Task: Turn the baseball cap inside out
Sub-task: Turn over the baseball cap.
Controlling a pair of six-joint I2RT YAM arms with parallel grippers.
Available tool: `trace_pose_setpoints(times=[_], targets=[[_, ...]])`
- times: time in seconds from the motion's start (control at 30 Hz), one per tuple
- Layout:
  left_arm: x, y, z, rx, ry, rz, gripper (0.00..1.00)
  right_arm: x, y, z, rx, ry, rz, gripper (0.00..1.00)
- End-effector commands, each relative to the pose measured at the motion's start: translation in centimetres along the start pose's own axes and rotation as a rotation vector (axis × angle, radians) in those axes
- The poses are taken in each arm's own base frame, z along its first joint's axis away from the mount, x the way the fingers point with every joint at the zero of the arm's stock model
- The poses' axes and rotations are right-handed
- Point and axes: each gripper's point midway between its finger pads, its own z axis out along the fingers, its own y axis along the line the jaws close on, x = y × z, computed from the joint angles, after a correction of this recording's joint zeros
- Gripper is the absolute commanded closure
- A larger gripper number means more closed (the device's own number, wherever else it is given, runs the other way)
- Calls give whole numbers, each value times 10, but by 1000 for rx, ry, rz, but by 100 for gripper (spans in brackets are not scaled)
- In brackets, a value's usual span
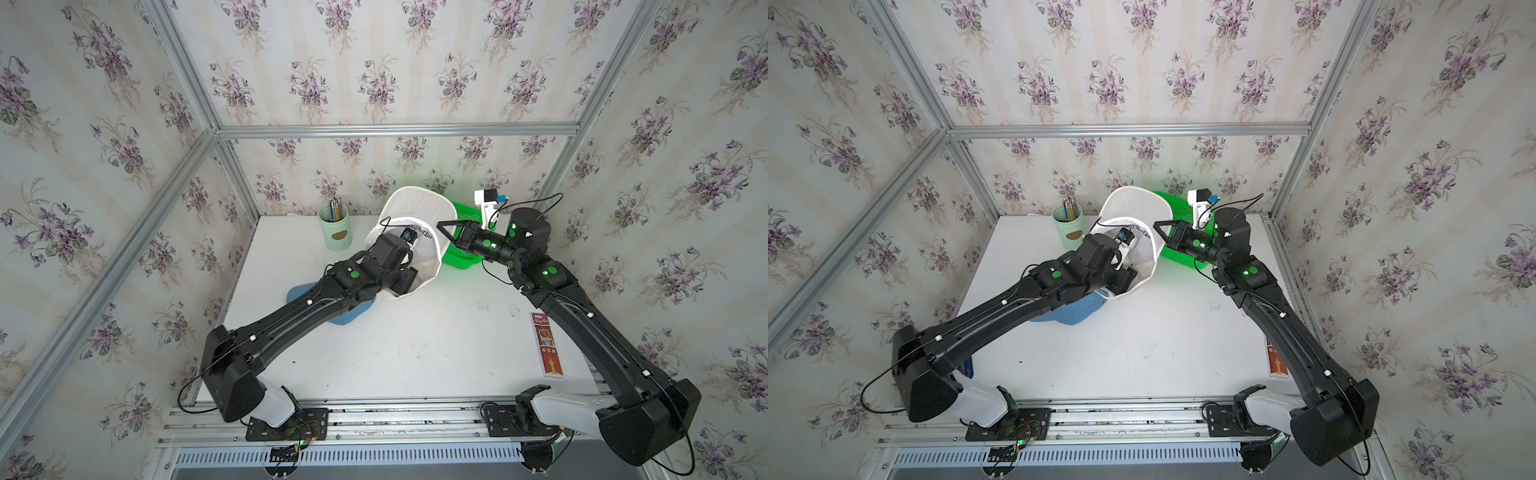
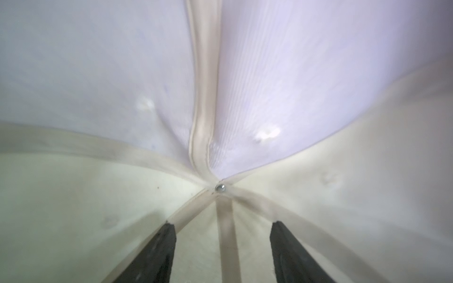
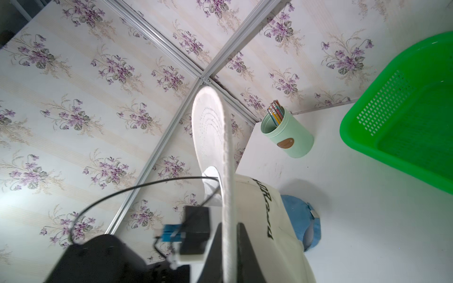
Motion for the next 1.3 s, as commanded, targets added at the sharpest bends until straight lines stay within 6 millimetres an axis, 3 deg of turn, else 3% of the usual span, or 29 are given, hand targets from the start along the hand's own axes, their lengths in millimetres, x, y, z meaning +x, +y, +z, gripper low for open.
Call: trace_pose_setpoints(times=[0.0,0.13,0.4,0.67,0.77,0.9,1.03,1.27], targets=[[-19,-13,-17,93,-71,-33,33,-1,-13,3,51,-17,-23,100],[-27,-19,-20,134,-100,-38,33,1,-14,7,29,-11,-4,100],[-40,-14,-4,107,-236,-54,35,11,2,9,-101,18,95,100],[-42,-13,31,100,-217,-59,44,18,17,8,-243,42,200,100],[-40,-12,45,110,-190,-72,52,18,22,4,-259,38,210,100],[-34,-6,56,70,-168,-79,51,15,27,-1,-256,28,202,100],[-35,-6,46,79,-215,-80,36,11,26,0,-234,20,194,100],[-50,1,-20,91,-254,-120,29,2,-1,5,-29,-9,94,100]])
